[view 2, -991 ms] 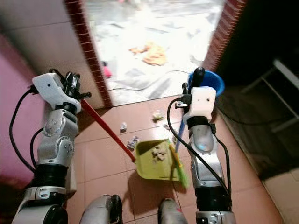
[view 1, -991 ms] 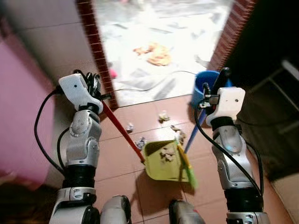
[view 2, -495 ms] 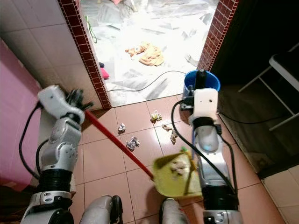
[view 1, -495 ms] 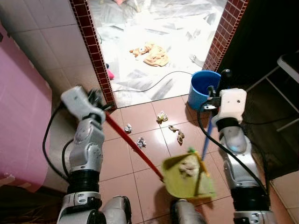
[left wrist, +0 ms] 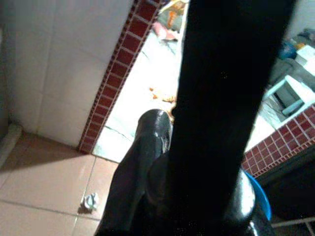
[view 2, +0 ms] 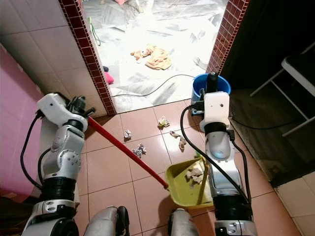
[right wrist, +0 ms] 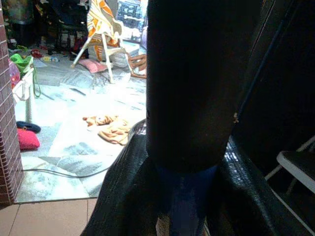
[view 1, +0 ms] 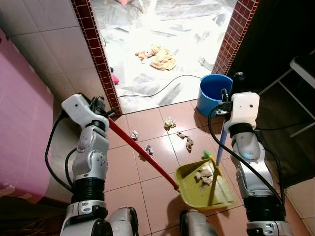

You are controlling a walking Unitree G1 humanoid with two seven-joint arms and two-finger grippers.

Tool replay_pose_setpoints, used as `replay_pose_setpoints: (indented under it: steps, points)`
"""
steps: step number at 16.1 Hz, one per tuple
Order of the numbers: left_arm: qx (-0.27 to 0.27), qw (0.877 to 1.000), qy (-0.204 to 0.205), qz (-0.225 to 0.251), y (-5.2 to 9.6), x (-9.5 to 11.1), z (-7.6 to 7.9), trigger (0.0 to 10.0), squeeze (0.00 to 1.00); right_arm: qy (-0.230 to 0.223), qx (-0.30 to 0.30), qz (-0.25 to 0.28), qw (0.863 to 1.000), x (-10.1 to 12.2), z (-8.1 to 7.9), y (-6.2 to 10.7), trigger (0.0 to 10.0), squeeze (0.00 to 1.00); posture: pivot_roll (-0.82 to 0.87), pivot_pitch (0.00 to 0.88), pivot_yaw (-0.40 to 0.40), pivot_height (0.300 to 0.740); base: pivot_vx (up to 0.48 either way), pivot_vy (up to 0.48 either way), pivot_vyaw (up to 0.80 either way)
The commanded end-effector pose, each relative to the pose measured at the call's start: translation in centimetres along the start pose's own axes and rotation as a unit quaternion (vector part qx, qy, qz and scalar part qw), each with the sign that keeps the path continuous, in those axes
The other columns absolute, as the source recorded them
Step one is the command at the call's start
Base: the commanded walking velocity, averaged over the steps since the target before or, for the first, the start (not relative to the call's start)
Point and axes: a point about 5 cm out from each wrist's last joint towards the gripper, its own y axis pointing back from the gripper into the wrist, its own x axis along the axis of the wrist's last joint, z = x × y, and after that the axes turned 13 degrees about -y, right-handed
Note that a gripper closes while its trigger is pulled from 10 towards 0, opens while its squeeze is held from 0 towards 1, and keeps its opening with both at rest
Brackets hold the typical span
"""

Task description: Sweep floor

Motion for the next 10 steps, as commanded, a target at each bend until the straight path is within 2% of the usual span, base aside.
replay_pose_setpoints:
  steps: [1,2,3,6,9,10]
  points:
    - [-0.024,0.996,-0.059,0.062,-0.4,2.1,0.7,10.0,0.0,0.019,-0.007,0.015,1.0,0.4,0.3,-0.2,10.0,0.0,-0.09,0.074,0.053,0.74,0.0,0.0,0.0]
    - [-0.041,0.99,-0.106,0.086,-0.3,2.6,1.2,10.0,0.0,0.026,-0.022,0.013,0.999,0.3,0.8,-0.2,10.0,0.0,-0.09,0.074,0.053,0.74,0.0,0.0,0.0]
    - [-0.046,0.986,-0.131,0.095,-0.2,2.8,1.3,10.0,0.0,0.021,-0.033,0.009,0.999,0.2,1.2,-0.2,10.0,0.0,-0.09,0.074,0.053,0.74,0.0,0.0,-0.8]
    - [-0.05,0.99,-0.105,0.084,-0.1,2.5,1.3,10.0,0.0,0.011,-0.032,0.0,0.999,-0.5,0.9,0.3,10.0,0.0,-0.08,0.068,0.062,0.74,0.0,0.0,-0.8]
    - [-0.05,0.988,-0.115,0.094,-0.3,2.9,1.5,10.0,0.0,0.003,-0.025,-0.01,1.0,-1.3,0.1,0.9,10.0,0.0,-0.08,0.066,0.065,0.74,0.0,0.0,-0.45]
    - [-0.049,0.986,-0.124,0.102,-0.4,3.0,1.5,10.0,0.0,0.002,-0.023,-0.012,1.0,-1.4,-0.1,1.0,10.0,0.0,-0.08,0.066,0.066,0.74,0.0,0.0,0.0]
